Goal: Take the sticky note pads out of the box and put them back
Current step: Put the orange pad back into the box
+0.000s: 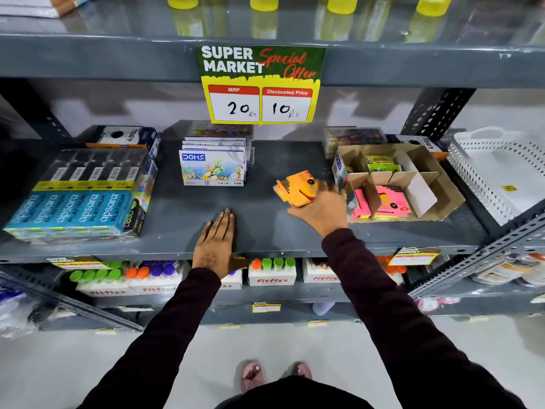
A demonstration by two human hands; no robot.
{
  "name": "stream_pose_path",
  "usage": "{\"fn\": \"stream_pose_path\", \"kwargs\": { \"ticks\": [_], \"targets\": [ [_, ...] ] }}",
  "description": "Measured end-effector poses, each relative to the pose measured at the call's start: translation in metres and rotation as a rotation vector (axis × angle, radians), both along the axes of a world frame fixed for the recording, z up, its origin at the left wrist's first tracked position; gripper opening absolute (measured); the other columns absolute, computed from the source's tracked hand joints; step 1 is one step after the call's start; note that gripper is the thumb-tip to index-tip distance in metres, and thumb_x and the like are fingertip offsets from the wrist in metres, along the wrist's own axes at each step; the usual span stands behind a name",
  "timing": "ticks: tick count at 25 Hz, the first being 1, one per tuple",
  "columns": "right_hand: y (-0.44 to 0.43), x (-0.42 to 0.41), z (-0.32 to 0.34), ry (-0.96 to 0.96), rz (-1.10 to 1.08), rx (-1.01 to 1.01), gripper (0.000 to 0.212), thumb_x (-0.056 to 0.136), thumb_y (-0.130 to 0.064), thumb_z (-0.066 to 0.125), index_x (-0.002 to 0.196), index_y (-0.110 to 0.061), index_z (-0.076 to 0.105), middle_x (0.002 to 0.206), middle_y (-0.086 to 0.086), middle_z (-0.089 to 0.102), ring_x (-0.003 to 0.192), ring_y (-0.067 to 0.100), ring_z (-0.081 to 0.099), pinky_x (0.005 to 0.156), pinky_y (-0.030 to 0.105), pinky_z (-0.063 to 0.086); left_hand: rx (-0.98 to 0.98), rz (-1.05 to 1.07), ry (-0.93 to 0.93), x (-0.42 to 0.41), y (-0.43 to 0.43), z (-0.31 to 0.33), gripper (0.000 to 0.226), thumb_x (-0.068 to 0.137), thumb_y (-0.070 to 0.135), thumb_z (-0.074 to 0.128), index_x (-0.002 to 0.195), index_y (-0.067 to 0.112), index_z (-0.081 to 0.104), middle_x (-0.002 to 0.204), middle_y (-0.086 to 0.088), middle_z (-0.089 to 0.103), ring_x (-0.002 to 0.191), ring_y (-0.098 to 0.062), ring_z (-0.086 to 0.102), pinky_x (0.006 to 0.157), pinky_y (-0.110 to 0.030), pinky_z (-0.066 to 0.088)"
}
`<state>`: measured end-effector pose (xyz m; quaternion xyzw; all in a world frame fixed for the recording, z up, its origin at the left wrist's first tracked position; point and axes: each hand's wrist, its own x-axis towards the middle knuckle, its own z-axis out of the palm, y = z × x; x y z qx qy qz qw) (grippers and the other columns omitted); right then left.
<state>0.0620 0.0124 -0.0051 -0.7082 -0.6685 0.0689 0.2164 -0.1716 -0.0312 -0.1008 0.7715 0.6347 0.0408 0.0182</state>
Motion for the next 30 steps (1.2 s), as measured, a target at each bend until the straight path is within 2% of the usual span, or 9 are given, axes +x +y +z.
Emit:
{"fn": "stream_pose_path", "kwargs": {
  "ticks": [4,8,12,14,18,21,24,28,30],
  "targets": [
    [-0.008,0.07,0.027,0.159,-0.295,0.185,0.087,0.06,-0.052,0.075,0.125,0.0,0.049,0.112,0.031,0.061,0.11,0.043,0.053,0.089,0.047,0.046,0.034,-0.008,-0.043,0.001,-0.001,0.001,0.102,0.07,0.056,0.07,0.14,-0.003,0.025,0.149,-0.019,0.024,0.135,-0.032,0.028,0.11,-0.046,0.021],
    [0.003,0.126,0.018,0.31,-0.478,0.111,0.078,0.064,-0.047,0.077,0.122,-0.001,0.052,0.118,0.03,0.062,0.114,0.043,0.054,0.096,0.046,0.044,-0.02,0.004,-0.023,0.001,-0.001,0.001,0.114,0.062,0.08,0.033,0.142,0.0,0.02,0.151,-0.017,0.022,0.137,-0.029,0.022,0.111,-0.042,0.013],
    [0.017,0.144,-0.009,0.543,-0.503,-0.009,0.085,0.056,-0.055,0.066,0.125,-0.006,0.052,0.125,0.023,0.06,0.119,0.04,0.052,0.104,0.047,0.043,-0.021,0.014,-0.048,0.002,-0.001,0.002,0.119,0.058,0.084,0.029,0.142,0.001,0.021,0.15,-0.016,0.024,0.137,-0.028,0.023,0.111,-0.043,0.015],
    [0.018,0.145,-0.026,0.503,-0.509,-0.028,0.081,0.067,-0.054,0.065,0.127,-0.002,0.05,0.125,0.029,0.058,0.12,0.044,0.049,0.104,0.048,0.04,-0.027,0.019,-0.055,0.003,-0.001,0.003,0.12,0.057,0.085,0.028,0.142,0.0,0.021,0.15,-0.016,0.025,0.137,-0.028,0.023,0.111,-0.043,0.016],
    [0.02,0.153,-0.042,0.373,-0.547,-0.034,0.053,0.084,-0.028,0.065,0.128,-0.003,0.049,0.134,0.031,0.047,0.128,0.047,0.038,0.11,0.05,0.032,-0.04,0.014,-0.041,0.002,-0.001,0.003,0.122,0.056,0.087,0.025,0.143,0.001,0.017,0.152,-0.015,0.021,0.139,-0.026,0.018,0.112,-0.042,0.013],
    [0.021,0.159,-0.044,0.324,-0.513,-0.061,0.049,0.085,-0.029,0.064,0.127,-0.004,0.052,0.135,0.029,0.048,0.128,0.046,0.04,0.11,0.053,0.033,-0.034,0.015,-0.017,0.001,-0.001,0.003,0.121,0.057,0.086,0.026,0.143,0.001,0.016,0.152,-0.015,0.021,0.139,-0.027,0.018,0.112,-0.041,0.012],
    [0.024,0.162,-0.045,0.396,-0.484,-0.057,0.05,0.093,-0.023,0.052,0.14,-0.013,0.038,0.143,0.024,0.043,0.13,0.042,0.041,0.109,0.049,0.035,-0.023,-0.003,0.006,0.001,-0.002,0.001,0.12,0.06,0.086,0.034,0.144,0.002,0.014,0.153,-0.015,0.018,0.139,-0.026,0.015,0.112,-0.04,0.009],
    [0.032,0.16,-0.037,0.467,-0.513,-0.101,0.044,0.099,-0.018,0.039,0.14,-0.002,0.036,0.141,0.026,0.047,0.128,0.042,0.045,0.108,0.042,0.036,-0.033,0.019,0.002,0.003,0.001,0.004,0.123,0.056,0.087,0.024,0.144,0.002,0.01,0.154,-0.014,0.013,0.14,-0.026,0.011,0.113,-0.04,0.006],
    [0.03,0.16,-0.027,0.417,-0.538,-0.13,0.043,0.1,-0.022,0.037,0.136,0.002,0.039,0.139,0.028,0.048,0.126,0.044,0.046,0.107,0.043,0.036,-0.039,-0.003,0.009,0.001,-0.002,0.005,0.123,0.06,0.087,0.033,0.145,0.003,0.003,0.155,-0.014,0.005,0.141,-0.024,0.004,0.113,-0.038,0.001]
  ]
}}
